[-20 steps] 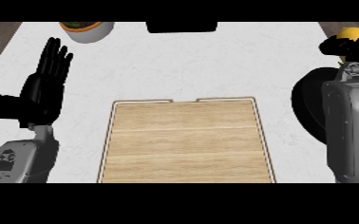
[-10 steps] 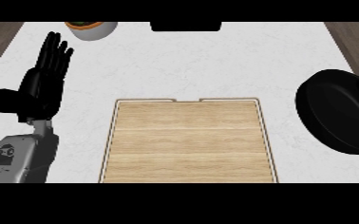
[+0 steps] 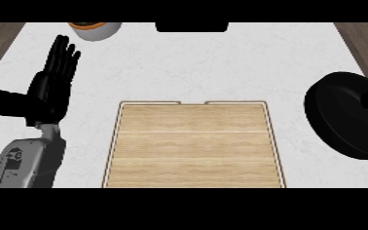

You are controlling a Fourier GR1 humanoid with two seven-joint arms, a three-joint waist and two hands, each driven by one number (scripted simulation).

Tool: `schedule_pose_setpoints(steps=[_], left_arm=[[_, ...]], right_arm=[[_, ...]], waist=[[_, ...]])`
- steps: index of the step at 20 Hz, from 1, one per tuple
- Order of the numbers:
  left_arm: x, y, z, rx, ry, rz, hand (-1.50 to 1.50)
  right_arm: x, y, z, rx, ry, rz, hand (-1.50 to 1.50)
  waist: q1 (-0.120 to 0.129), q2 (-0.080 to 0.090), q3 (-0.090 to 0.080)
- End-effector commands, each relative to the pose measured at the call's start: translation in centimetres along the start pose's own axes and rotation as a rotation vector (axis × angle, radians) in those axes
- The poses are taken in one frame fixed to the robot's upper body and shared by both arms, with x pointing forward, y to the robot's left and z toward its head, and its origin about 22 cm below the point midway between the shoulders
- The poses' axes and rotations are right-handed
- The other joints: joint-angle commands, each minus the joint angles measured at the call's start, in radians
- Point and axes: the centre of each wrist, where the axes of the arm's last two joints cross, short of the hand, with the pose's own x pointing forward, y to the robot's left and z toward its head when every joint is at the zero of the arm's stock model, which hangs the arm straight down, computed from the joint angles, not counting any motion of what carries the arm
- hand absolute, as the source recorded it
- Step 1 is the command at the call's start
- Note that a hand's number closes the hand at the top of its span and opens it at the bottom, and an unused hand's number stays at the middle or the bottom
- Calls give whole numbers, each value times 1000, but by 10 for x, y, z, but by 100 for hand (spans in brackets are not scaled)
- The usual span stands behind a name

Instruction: Pick the lemon from the tray and place it in the pot

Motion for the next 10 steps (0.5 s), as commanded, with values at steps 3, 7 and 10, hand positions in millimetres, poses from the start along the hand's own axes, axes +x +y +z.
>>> schedule_pose_setpoints(steps=[3, 7, 10], left_arm=[[2, -3, -4, 4, 10, 5, 0], [8, -2, -3, 11, 3, 0, 0], [9, -5, 3, -2, -14, 6, 0]], right_arm=[[-20, 23, -11, 148, -65, -92, -150], [-4, -4, -11, 42, -176, -210, -150], [7, -12, -6, -6, -175, -363, -150]], waist=[[1, 0, 0], [0, -2, -1], [2, -3, -1]])
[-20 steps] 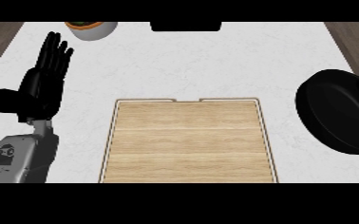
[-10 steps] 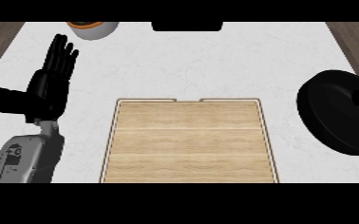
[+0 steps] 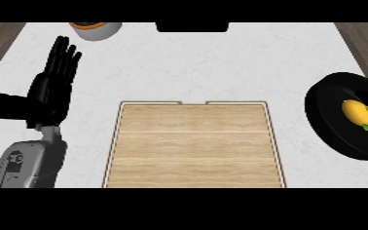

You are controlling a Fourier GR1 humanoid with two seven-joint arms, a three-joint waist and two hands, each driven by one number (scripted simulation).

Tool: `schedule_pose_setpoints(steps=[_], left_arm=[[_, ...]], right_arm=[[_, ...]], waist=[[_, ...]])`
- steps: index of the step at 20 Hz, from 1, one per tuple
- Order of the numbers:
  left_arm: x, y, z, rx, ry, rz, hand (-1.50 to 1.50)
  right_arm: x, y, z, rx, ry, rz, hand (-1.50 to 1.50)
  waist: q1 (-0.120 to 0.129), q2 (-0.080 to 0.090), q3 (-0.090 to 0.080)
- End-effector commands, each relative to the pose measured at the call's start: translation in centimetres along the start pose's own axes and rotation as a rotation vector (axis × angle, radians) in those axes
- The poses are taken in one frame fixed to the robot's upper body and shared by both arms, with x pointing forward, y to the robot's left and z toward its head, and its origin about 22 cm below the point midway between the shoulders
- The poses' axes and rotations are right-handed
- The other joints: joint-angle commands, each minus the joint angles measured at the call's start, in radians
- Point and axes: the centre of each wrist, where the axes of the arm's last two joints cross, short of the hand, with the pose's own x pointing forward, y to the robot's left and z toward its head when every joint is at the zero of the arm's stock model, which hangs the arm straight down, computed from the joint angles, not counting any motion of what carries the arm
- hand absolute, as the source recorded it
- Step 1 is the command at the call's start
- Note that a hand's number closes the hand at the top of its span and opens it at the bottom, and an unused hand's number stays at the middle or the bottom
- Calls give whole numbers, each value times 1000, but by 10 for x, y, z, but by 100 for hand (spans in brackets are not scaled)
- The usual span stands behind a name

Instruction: Pick the lemon from the tray and place it in the pot

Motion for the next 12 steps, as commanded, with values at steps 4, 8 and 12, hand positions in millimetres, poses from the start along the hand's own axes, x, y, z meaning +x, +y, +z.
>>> schedule_pose_setpoints(steps=[4, 8, 12], left_arm=[[0, 15, 2, -8, 14, -1, 0], [9, -4, -11, 9, 14, 10, 0], [4, 10, 0, 15, 15, -3, 0]], right_arm=[[0, -10, -2, -143, 50, -279, -150], [5, -43, -2, -197, 70, -433, -150], [-40, -61, 11, -278, 57, -490, -150]], waist=[[1, 0, 0], [-9, -2, 0], [-11, -3, 0]])
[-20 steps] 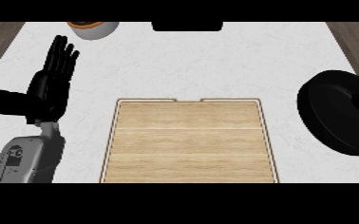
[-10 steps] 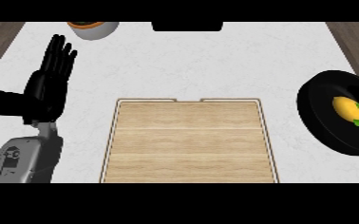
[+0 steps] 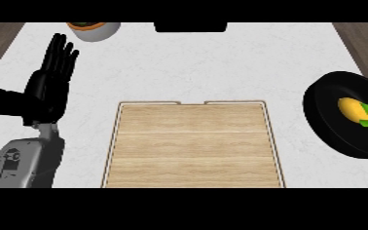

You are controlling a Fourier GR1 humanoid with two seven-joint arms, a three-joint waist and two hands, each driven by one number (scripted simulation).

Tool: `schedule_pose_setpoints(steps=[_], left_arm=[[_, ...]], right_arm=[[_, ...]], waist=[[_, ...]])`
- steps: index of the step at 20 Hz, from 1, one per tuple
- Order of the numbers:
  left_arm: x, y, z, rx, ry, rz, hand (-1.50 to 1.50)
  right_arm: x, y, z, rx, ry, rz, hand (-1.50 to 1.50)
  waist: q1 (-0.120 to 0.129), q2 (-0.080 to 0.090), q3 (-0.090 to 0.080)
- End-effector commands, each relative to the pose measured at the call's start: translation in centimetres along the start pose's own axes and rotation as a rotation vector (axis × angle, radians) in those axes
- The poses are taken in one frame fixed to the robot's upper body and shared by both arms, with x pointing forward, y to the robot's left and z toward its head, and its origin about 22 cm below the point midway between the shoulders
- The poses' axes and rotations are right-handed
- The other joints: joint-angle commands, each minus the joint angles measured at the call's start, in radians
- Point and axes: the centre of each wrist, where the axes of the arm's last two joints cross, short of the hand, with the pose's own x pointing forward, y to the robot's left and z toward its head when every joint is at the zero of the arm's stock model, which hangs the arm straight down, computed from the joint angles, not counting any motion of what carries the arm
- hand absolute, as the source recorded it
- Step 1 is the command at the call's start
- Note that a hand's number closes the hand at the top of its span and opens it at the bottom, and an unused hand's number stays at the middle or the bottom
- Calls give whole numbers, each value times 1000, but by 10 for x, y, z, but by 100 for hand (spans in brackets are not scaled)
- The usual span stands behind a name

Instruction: Pick the lemon from the tray and place it in the pot

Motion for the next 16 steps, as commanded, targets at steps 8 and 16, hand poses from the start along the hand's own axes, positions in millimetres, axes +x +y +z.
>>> schedule_pose_setpoints(steps=[8, 16], left_arm=[[-3, 14, 5, 20, -9, -4, 0], [-4, 6, 2, 9, -5, 6, 0]], right_arm=[[-49, -97, 6, -151, -38, -154, -150], [-84, -166, 9, -171, -37, -157, -150]], waist=[[-3, -1, 0], [-5, 0, 0]])
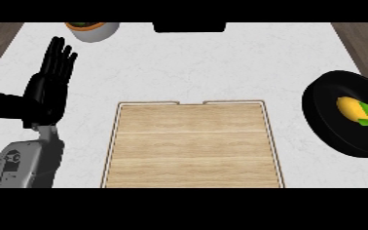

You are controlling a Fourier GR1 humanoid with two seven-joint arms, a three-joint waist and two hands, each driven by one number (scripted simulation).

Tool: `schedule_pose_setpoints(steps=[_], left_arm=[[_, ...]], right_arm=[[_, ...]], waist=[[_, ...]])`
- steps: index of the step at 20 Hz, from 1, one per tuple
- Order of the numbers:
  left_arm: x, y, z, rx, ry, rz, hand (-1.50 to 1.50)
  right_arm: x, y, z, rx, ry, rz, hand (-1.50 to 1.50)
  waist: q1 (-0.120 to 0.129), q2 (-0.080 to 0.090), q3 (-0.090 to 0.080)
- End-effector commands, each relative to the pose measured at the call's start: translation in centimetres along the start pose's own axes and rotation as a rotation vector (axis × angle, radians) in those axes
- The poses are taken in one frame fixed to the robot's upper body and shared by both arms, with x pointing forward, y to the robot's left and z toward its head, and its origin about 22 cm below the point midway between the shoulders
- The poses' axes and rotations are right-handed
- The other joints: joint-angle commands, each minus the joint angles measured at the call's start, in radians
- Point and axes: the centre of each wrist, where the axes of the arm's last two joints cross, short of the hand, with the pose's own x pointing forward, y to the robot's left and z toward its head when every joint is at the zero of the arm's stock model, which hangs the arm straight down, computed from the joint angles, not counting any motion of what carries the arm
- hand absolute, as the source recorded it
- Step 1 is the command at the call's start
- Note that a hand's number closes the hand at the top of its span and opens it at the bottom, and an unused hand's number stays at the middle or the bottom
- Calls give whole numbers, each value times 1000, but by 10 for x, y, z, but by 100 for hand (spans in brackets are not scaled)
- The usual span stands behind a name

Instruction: Pick the lemon from the tray and place it in the pot

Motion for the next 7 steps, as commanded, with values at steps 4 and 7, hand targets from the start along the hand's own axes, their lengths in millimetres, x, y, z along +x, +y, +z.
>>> schedule_pose_setpoints(steps=[4, 7], left_arm=[[15, -7, 1, -9, -12, 9, 0], [16, -3, 20, -10, 0, -13, 0]], right_arm=[[-21, -52, 13, -21, -13, 8, -150], [-34, -85, -15, -45, -14, 1, -150]], waist=[[4, 0, 0], [4, -1, 0]])
